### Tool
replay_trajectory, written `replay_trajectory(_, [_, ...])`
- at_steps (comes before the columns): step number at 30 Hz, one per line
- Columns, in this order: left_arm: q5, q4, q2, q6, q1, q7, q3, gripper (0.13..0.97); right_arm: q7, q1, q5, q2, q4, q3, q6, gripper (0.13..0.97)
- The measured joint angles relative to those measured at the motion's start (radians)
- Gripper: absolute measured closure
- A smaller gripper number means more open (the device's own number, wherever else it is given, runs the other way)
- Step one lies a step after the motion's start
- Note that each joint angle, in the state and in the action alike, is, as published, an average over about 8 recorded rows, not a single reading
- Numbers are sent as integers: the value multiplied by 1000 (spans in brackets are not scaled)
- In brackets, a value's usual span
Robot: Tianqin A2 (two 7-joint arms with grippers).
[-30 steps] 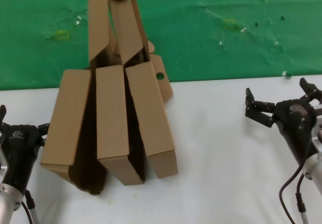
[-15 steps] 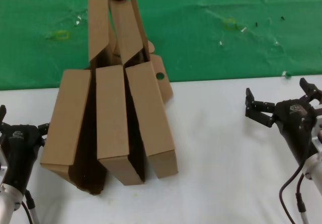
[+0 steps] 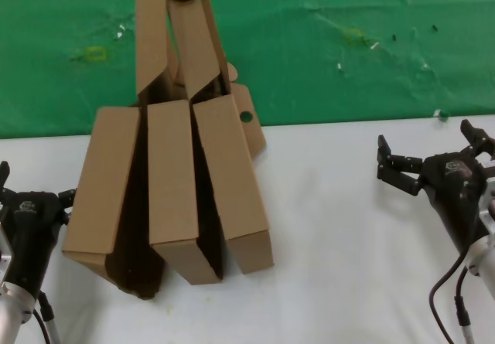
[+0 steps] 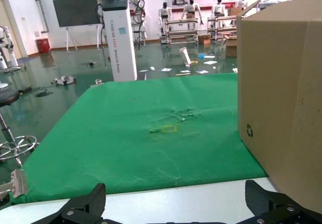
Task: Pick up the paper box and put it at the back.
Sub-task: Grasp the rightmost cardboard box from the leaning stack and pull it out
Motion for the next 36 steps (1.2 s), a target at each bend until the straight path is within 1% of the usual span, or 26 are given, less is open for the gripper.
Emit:
replay_trajectory(4, [0,0,0,0,0,0,0,132,0,-2,0,1,2,2,-1,129])
replay_trajectory(8, [0,0,0,0,0,0,0,132,-4,-23,5,10,23,30,-14,129])
replay_trajectory(12, [0,0,0,0,0,0,0,151,-27,-64,29,15,67,99,-63,129])
replay_trajectory(17, [0,0,0,0,0,0,0,170,-98,-112,90,2,121,202,-178,129])
replay_trajectory(21, [0,0,0,0,0,0,0,226,-165,-144,143,7,152,265,-289,129])
replay_trajectory(25, [0,0,0,0,0,0,0,282,-212,-176,190,43,181,309,-399,129])
replay_trajectory(29, [0,0,0,0,0,0,0,282,-234,-207,230,100,207,345,-500,129])
replay_trajectory(36, [0,0,0,0,0,0,0,443,-236,-235,291,200,207,376,-650,129])
